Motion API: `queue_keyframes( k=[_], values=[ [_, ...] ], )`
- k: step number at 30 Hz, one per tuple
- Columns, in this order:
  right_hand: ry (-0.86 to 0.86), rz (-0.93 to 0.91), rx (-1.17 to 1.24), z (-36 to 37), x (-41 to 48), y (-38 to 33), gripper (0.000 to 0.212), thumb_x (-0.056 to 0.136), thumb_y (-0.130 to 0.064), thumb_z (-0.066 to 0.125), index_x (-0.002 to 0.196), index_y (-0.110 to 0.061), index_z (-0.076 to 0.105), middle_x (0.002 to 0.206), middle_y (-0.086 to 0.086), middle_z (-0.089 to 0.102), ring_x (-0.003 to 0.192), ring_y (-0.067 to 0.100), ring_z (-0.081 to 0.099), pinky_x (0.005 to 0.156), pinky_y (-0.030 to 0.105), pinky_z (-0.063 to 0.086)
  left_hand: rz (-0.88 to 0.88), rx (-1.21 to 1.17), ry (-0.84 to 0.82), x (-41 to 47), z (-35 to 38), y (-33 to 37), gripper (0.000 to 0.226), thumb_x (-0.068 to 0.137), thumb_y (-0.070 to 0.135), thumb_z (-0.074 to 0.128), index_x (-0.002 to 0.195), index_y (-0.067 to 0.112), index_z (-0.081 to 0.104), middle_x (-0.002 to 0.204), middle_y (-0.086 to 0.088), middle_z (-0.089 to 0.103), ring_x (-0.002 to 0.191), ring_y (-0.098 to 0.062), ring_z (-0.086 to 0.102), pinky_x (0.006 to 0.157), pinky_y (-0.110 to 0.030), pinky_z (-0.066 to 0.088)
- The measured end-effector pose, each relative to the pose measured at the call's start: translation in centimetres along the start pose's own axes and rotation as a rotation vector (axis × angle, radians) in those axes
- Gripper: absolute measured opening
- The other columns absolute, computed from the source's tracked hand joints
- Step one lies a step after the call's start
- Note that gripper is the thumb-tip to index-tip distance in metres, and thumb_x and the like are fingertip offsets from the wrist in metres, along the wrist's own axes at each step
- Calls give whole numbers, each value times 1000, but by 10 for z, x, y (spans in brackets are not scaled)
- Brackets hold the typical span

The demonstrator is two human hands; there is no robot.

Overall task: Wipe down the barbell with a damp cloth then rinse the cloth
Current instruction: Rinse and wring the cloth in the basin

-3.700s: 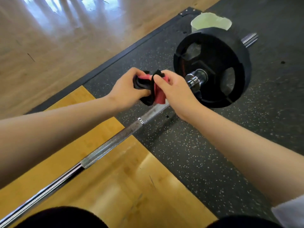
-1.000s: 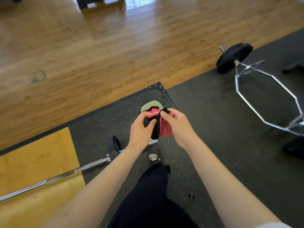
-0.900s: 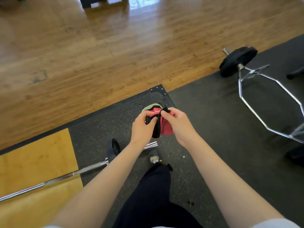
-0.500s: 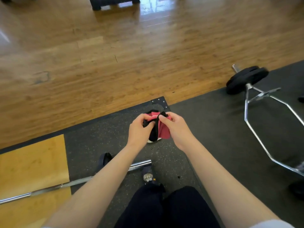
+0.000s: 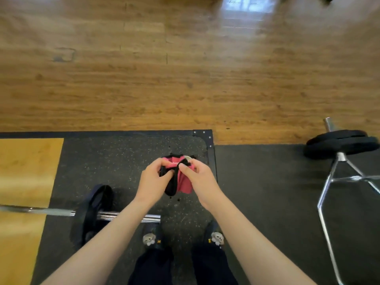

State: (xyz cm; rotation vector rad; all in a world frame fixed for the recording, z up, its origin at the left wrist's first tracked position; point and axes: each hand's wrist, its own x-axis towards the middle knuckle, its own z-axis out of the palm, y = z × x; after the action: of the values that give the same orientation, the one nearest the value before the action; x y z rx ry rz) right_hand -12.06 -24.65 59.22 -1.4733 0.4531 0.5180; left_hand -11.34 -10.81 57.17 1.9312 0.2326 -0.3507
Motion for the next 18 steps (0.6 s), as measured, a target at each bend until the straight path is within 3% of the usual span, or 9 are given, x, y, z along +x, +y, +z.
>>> queue_keyframes(
  k=[4, 8, 10, 12, 15, 18],
  values=[
    [-18, 23, -10, -20, 77, 72, 12, 96, -17, 57, 93, -19, 68, 97, 14, 69, 91, 21, 62, 90, 40, 50, -23, 23, 44, 49, 49, -83, 30, 84, 2, 64, 83, 33, 62, 99, 17, 67, 98, -4, 62, 84, -23, 45],
    [-12, 59, -1, -26, 165, 166, 12, 96, -17, 57, 89, -20, 66, 90, 4, 67, 87, 17, 62, 84, 37, 51, -38, 43, 63, 103, 94, -190, 24, 86, 10, 65, 85, 34, 62, 97, 17, 67, 94, -2, 61, 79, -20, 46],
    [15, 82, 29, -26, 211, 219, 10, 96, -17, 57, 95, -15, 67, 94, 6, 68, 88, 18, 62, 87, 38, 51, -23, 51, 60, 134, 113, -244, 25, 86, 9, 66, 84, 34, 62, 97, 16, 67, 94, -6, 62, 81, -24, 48],
    [78, 122, 67, -24, 254, 272, 14, 96, -19, 58, 99, -9, 67, 99, 11, 69, 92, 22, 62, 89, 40, 50, -23, 70, 60, 160, 133, -294, 27, 85, 8, 66, 83, 34, 62, 96, 18, 66, 95, -5, 61, 83, -19, 46],
    [125, 170, 80, -17, 311, 336, 15, 96, -22, 57, 87, -10, 60, 86, 6, 66, 81, 20, 61, 68, 31, 51, -70, 126, 95, 194, 164, -361, 21, 86, 6, 64, 87, 27, 61, 93, 20, 60, 92, -3, 56, 72, -2, 36],
    [76, 138, -1, -11, 363, 380, 22, 95, -21, 56, 75, -15, 52, 77, 4, 60, 72, 19, 56, 61, 29, 47, -122, 156, 174, 232, 187, -420, 18, 86, 4, 62, 94, 20, 60, 94, 9, 60, 91, -11, 54, 68, -12, 33]
  ],
)
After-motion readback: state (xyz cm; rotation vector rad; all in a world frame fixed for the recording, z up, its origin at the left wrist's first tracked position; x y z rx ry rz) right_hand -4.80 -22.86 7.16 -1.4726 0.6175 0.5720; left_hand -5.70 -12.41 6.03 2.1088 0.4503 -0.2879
